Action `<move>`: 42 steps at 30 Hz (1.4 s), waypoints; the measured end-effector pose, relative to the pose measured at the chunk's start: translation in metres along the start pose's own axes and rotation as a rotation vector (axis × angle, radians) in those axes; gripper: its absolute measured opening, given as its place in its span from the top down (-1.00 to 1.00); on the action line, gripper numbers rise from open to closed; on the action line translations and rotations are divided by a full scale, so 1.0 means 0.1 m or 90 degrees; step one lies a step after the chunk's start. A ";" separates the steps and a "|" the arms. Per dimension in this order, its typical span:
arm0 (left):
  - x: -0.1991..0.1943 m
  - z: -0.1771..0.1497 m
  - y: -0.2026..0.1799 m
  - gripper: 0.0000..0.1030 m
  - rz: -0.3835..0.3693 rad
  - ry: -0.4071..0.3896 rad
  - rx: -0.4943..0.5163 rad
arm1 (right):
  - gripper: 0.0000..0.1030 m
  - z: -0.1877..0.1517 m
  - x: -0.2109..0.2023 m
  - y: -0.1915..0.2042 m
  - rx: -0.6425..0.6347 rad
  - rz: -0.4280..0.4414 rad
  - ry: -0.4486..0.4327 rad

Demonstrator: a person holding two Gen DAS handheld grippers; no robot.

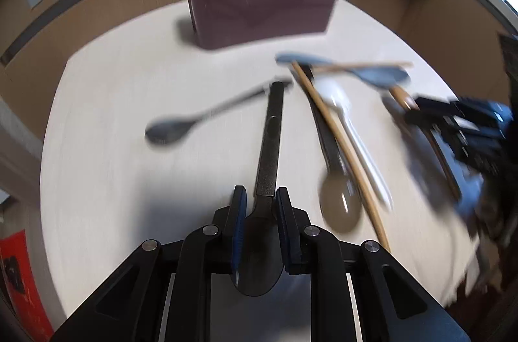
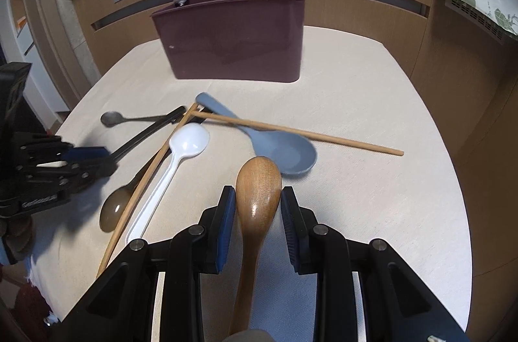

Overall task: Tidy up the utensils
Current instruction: 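Close the left gripper on the black handle while the right gripper holds the wooden spoon, then lift the black-handled spoon with the left gripper while the right gripper holds the wooden spoon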

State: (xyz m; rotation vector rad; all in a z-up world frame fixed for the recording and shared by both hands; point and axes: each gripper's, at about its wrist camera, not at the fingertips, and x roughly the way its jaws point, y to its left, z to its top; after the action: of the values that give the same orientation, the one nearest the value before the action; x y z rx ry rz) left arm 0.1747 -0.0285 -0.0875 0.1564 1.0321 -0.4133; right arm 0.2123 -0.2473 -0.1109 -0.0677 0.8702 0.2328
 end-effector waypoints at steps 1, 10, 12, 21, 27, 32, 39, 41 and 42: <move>-0.06 -0.07 0.00 0.63 -0.002 0.004 0.002 | 0.49 -0.02 0.00 0.01 -0.004 0.002 0.003; 0.07 0.15 -0.05 0.60 -0.006 0.000 -0.003 | 0.47 -0.08 0.02 0.05 -0.007 0.010 0.014; 0.14 0.25 -0.09 0.60 -0.002 -0.009 0.017 | 0.47 -0.08 0.03 0.03 0.000 0.004 0.019; 0.20 0.36 -0.12 0.58 -0.010 0.017 0.058 | 0.32 -0.07 0.08 0.07 -0.004 -0.010 0.027; 0.19 0.37 -0.05 0.56 -0.028 0.025 0.050 | 0.29 -0.07 0.10 0.11 -0.012 -0.019 0.027; 0.21 0.40 -0.09 0.76 -0.014 0.010 0.040 | 0.32 -0.08 0.09 0.08 -0.002 -0.022 0.025; -0.10 0.38 0.01 0.76 -0.043 -0.103 -0.064 | 0.30 -0.12 0.00 -0.01 0.023 -0.022 0.019; -0.24 0.40 0.04 0.76 -0.056 -0.141 -0.092 | 0.29 -0.12 0.03 -0.01 0.024 -0.023 0.031; -0.28 0.40 0.05 0.76 -0.058 -0.151 -0.098 | 0.28 -0.11 0.04 -0.01 0.027 -0.024 0.029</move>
State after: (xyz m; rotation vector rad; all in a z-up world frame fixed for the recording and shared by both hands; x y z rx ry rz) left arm 0.1964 -0.0295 -0.0429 -0.0764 0.8351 -0.4224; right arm 0.2064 -0.2489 -0.1214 -0.0505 0.9181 0.1783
